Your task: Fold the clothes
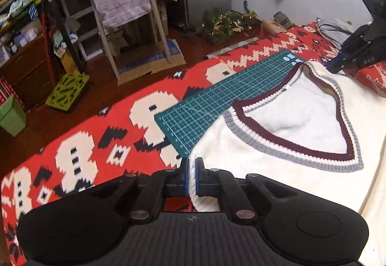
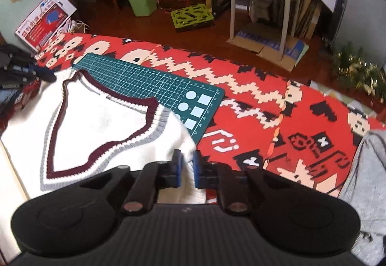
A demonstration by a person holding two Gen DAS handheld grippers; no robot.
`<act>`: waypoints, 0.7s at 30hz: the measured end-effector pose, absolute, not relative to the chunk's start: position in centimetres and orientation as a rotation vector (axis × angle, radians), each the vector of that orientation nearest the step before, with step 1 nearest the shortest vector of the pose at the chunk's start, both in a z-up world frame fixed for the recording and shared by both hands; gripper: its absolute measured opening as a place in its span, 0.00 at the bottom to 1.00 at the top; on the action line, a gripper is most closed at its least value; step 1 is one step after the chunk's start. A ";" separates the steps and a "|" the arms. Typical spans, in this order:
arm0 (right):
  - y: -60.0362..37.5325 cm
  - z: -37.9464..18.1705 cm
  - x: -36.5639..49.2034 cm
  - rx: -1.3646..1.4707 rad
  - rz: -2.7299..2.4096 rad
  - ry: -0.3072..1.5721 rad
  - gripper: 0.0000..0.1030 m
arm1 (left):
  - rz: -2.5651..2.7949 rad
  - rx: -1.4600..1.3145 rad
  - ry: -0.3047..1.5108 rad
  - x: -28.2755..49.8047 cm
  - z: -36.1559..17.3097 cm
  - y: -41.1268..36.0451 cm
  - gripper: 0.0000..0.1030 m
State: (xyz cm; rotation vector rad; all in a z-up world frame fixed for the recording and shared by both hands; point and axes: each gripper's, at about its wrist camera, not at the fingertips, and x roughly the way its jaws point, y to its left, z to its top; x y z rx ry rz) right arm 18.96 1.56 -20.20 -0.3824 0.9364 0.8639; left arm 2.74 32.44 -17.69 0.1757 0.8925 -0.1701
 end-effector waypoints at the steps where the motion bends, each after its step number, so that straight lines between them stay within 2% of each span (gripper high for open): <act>1: 1.7 -20.0 18.8 -0.413 0.851 0.923 0.06 | -0.167 0.169 0.889 2.7 -17.6 32.5 0.05; 8: 2.9 -16.6 20.0 -0.552 0.748 0.784 0.03 | -0.136 0.189 0.793 3.3 -14.4 32.9 0.05; 12: 3.8 -15.2 22.7 -0.512 0.717 0.765 0.03 | -0.099 0.201 0.774 5.5 -13.4 33.5 0.05; 21: 7.5 -17.0 27.8 -0.534 0.646 0.804 0.04 | -0.015 0.177 0.858 11.7 -15.8 34.8 0.05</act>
